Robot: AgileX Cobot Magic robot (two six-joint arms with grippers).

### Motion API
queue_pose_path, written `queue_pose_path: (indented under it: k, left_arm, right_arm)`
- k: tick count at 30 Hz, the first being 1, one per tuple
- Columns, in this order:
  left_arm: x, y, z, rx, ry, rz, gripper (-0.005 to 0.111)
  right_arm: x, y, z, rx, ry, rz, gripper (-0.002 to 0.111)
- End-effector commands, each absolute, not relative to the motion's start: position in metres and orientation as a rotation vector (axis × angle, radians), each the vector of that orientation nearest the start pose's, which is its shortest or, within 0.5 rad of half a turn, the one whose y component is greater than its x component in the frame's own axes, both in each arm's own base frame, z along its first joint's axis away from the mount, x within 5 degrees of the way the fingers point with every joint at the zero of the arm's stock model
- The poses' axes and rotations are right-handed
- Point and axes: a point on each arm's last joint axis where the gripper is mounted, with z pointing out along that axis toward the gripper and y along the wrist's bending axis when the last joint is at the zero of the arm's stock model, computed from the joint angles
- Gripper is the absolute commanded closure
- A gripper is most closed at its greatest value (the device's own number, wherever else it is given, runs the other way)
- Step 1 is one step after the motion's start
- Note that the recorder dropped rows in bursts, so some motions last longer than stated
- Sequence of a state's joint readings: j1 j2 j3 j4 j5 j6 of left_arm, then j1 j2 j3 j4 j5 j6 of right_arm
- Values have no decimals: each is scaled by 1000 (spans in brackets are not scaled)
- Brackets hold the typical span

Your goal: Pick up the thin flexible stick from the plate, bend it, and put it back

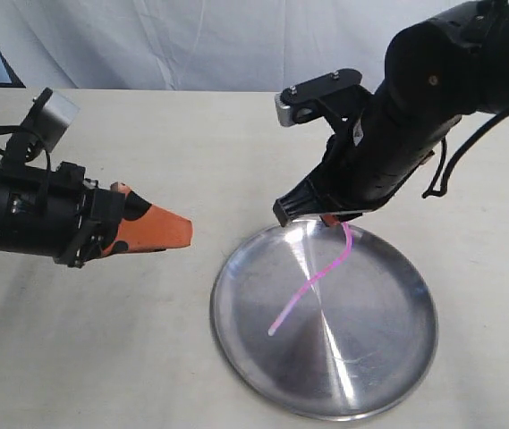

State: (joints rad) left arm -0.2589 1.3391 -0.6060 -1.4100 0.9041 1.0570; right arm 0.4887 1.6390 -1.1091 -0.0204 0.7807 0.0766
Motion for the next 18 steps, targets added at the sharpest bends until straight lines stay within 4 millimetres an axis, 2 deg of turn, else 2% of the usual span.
queue_pose_path:
  k: [1,5,9,18]
  left_arm:
    - [199,-125,231,433,2354,-1313,58]
    - [199,-125,231,435,2355,-1311,58]
    - [199,-125,230,438,2356,-1310,58]
    - [199,-125,230,440,2357,-1309,58]
  right_arm:
    - [291,153,204,-620,2840,60,108]
    - [294,155,185,-626,2902,45,108]
    - [296,156,176,-628,2921,41,105]
    - [298,157,168,-638,2933,27,74]
